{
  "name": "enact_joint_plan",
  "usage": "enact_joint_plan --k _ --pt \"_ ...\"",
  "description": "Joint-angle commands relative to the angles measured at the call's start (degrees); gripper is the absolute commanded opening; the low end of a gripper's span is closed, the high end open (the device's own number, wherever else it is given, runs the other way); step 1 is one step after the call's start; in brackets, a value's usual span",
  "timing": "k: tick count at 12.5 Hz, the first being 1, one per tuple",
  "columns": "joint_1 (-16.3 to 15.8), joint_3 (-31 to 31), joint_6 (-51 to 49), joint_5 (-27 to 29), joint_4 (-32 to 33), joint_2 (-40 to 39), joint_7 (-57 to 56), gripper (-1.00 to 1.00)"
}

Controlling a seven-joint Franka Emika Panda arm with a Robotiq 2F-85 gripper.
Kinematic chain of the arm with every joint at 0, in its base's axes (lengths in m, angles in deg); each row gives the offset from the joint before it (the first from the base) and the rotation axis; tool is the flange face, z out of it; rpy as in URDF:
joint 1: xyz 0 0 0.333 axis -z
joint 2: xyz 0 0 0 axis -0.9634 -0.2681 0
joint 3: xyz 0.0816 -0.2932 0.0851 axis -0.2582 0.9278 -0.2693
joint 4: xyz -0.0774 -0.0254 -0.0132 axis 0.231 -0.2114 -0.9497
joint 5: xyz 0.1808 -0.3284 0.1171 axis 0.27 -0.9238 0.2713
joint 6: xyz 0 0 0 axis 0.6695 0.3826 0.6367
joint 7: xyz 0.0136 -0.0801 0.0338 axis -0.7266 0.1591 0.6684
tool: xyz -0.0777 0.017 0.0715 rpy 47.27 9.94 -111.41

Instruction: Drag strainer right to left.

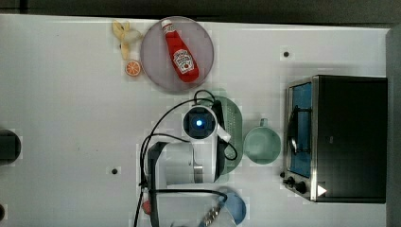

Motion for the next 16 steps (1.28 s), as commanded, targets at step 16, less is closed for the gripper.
enact_joint_plan --k 16 --pt "-12.9 -2.2 2.2 0.8 -1.4 -2.6 20.2 1.0"
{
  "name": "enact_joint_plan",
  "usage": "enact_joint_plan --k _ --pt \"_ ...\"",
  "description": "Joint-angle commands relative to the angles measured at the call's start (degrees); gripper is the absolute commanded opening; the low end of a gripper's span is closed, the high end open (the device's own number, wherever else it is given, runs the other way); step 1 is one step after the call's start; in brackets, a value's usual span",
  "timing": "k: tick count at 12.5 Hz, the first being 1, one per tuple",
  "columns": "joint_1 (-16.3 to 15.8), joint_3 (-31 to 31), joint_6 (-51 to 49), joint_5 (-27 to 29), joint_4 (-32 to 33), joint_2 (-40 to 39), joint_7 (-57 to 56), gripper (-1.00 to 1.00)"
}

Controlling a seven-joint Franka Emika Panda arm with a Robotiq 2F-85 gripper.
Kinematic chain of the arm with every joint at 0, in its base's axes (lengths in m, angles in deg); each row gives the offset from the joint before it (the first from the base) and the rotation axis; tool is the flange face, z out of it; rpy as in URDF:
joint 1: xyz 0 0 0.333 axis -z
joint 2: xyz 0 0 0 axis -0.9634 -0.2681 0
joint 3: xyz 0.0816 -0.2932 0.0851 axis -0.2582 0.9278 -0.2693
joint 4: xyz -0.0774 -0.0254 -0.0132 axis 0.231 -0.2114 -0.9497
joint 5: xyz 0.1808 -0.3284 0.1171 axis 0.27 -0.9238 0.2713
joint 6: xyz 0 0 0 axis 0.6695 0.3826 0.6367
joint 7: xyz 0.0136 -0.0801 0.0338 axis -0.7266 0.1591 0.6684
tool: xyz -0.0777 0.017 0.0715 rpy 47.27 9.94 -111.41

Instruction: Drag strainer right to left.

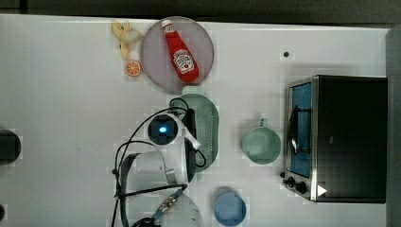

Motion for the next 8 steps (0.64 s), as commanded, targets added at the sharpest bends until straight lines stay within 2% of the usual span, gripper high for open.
enact_joint_plan --k 1,8 --pt "-4.7 -2.1 -0.9 1.6 -1.8 0.4 7.3 1.0" --pt "-10.8 -3.3 -1.9 8.0 -7.6 -3.3 7.9 1.0"
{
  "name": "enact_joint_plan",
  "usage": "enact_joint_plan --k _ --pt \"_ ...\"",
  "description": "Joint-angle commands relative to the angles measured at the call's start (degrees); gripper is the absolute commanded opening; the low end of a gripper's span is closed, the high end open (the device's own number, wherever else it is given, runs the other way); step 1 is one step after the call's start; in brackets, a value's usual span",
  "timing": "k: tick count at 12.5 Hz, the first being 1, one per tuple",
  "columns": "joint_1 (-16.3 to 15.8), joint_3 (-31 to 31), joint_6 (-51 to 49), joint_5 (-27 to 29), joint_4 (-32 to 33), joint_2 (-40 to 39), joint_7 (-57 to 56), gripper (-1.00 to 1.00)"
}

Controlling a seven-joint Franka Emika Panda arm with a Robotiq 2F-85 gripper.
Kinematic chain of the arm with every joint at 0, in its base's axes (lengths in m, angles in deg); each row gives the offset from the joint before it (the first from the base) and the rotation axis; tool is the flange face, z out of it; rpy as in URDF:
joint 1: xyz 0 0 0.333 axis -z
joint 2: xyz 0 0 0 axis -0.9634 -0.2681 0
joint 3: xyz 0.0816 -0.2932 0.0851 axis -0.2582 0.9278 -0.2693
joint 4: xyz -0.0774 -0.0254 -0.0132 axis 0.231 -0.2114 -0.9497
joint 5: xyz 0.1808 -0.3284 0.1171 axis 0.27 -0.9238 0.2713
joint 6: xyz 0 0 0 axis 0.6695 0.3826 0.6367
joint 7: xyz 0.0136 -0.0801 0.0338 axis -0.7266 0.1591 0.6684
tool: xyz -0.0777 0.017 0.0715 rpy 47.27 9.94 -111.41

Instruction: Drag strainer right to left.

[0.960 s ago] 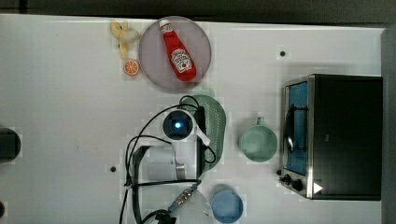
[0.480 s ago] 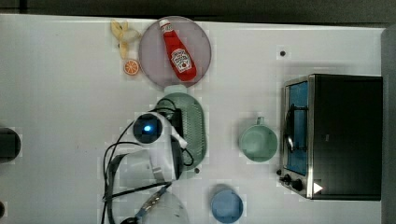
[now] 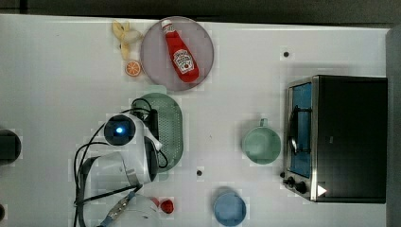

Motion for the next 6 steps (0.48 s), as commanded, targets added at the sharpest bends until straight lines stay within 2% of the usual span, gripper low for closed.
enact_joint_plan --k 1,6 --pt "-3.6 0.9 -1.1 0.4 -3.1 -1.2 3.6 1.0" --pt "-8.1 1.0 -3.4 0.9 -6.6 -2.3 8.5 1.0"
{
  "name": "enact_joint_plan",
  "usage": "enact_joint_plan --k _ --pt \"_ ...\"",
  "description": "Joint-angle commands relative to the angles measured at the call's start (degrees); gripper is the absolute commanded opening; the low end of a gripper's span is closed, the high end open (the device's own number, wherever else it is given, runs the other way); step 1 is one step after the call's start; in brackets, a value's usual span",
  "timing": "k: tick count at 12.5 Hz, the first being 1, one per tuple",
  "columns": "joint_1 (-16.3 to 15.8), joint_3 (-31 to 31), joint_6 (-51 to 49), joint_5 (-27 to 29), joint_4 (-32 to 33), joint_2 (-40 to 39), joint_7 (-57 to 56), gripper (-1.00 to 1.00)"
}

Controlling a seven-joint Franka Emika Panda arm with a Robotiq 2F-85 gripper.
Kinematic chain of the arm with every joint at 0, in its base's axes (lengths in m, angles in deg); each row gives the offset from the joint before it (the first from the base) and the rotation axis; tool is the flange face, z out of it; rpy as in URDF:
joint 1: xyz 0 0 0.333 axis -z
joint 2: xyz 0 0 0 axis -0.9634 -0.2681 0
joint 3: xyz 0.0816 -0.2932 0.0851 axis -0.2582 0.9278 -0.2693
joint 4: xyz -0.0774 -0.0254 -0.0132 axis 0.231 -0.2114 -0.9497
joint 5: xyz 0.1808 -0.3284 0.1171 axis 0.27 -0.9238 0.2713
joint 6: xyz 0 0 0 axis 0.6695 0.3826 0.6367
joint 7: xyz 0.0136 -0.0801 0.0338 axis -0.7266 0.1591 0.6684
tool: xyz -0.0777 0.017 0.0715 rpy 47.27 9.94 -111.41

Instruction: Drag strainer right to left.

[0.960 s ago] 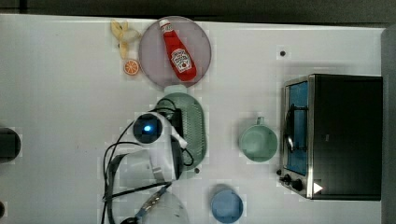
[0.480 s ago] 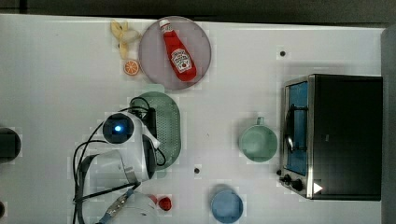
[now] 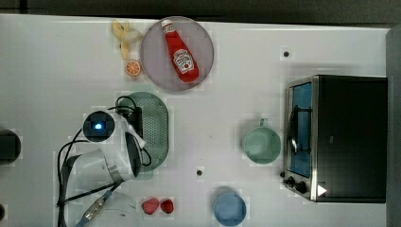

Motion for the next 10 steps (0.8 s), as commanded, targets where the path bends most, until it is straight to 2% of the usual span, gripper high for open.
enact_joint_plan --k 1,10 --pt "-2.9 -0.6 -1.5 -0.6 -2.5 -0.4 6.0 1.0" --pt "-8.7 -0.5 -4.0 -0.6 -11.3 -5.5 13.0 1.0"
